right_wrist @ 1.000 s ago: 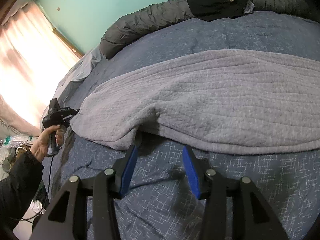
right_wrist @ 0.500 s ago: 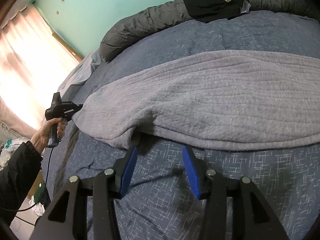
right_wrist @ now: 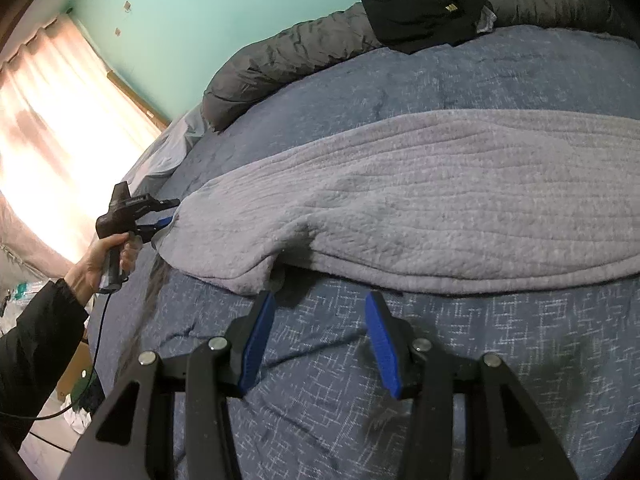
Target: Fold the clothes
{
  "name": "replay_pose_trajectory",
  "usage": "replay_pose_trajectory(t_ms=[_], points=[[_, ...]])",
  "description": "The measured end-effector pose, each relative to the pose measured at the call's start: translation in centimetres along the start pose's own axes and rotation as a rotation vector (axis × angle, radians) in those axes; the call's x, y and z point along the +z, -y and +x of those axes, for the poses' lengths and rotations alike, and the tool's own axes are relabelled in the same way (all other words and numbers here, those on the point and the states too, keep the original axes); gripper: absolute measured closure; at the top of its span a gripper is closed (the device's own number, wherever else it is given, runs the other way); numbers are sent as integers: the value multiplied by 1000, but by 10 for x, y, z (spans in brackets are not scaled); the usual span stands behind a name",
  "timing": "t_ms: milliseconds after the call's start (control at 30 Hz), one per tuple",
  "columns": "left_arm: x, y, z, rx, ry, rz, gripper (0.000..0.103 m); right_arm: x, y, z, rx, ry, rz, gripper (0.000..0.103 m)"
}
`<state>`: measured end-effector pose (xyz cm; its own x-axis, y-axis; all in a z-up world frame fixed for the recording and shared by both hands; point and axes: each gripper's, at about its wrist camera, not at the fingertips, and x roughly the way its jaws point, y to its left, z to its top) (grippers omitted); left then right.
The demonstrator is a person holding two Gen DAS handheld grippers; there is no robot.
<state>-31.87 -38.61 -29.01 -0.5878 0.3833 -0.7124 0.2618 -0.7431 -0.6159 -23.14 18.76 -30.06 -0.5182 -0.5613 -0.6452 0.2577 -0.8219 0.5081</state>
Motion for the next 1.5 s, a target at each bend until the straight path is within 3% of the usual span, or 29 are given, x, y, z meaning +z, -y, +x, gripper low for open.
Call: replay_pose_trajectory(t_ms=[100,267,433,533,733,967,1133,1200,1267,1500], points=[[-4,6,-1,-2,-21,43,96,2,7,-4,-3,12,26,55],[-8,30,-29,-18,-12,98,97,0,9,-7,6,22,53,55],[-18,29,-76,-37,-4,86,97,0,6,-9,23,23,47,55],[-26,15,-84,0,-36,72,97,-1,7,-12,38,29,58,55],[-34,-17,-58,64,-48,11,97,-1,6,-17,40,21,45,55],[-31,-25,-25,166,-53,59,96,3,10,-23,22,13,31,54],[-33,-18,-37,209,2,100,91,-1,11,-13,34,-9,46,54],[-37,-13,-55,222,40,107,79,-3,8,-4,42,-30,39,54],[-42,-6,-72,230,81,119,78,-5,4,8,50,-56,28,54],[-91,27,-91,139,154,94,76,-12,-24,54,91,-124,-42,54]])
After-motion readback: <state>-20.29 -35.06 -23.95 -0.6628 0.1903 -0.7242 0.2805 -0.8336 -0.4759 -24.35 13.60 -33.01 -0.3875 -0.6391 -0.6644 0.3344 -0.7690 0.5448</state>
